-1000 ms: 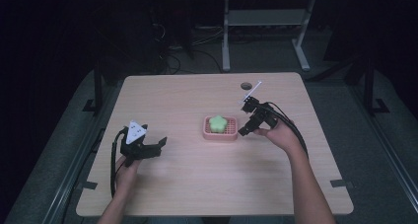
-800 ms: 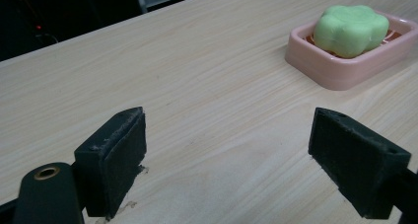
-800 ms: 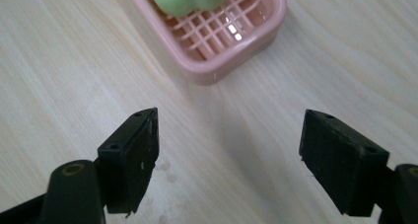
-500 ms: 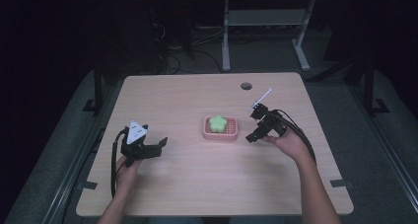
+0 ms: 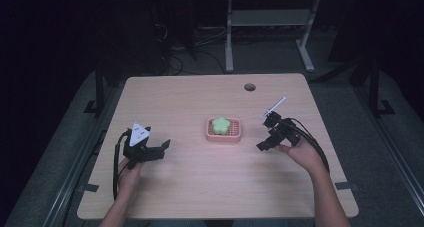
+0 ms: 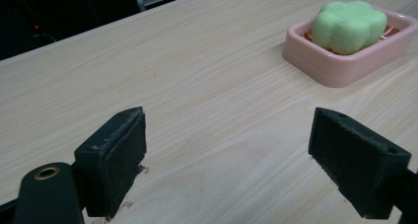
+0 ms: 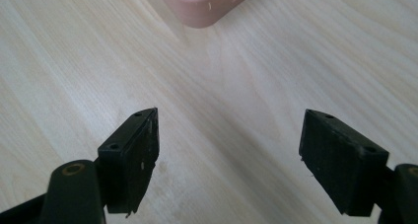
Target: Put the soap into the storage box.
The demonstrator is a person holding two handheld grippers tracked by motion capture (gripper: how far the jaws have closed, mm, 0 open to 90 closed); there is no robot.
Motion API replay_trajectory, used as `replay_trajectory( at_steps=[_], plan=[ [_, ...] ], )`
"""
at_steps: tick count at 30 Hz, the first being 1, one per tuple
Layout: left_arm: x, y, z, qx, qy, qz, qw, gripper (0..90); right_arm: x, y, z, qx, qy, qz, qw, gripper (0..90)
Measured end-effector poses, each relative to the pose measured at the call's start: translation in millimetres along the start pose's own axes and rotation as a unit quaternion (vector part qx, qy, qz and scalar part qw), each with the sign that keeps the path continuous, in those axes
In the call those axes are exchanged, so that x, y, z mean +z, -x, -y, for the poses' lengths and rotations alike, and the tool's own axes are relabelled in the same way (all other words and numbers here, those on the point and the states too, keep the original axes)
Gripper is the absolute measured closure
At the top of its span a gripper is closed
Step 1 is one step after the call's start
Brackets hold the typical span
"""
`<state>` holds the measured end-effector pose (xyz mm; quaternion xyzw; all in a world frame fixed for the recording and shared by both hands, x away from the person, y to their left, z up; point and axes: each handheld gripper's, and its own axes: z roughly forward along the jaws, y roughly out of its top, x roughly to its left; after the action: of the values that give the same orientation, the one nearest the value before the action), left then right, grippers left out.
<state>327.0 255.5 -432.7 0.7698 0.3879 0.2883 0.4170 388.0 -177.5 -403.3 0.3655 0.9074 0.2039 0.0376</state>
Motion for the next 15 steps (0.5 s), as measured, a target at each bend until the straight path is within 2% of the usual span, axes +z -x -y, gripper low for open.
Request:
replay_trajectory(
  at_steps=[15],
  plan=[
    [0.2,0.2,0.3,0.0,-0.003,0.0,1.0,14.3,-3.3,5.7,36.5,0.023,0.005,0.0,0.9997,22.7]
  ],
)
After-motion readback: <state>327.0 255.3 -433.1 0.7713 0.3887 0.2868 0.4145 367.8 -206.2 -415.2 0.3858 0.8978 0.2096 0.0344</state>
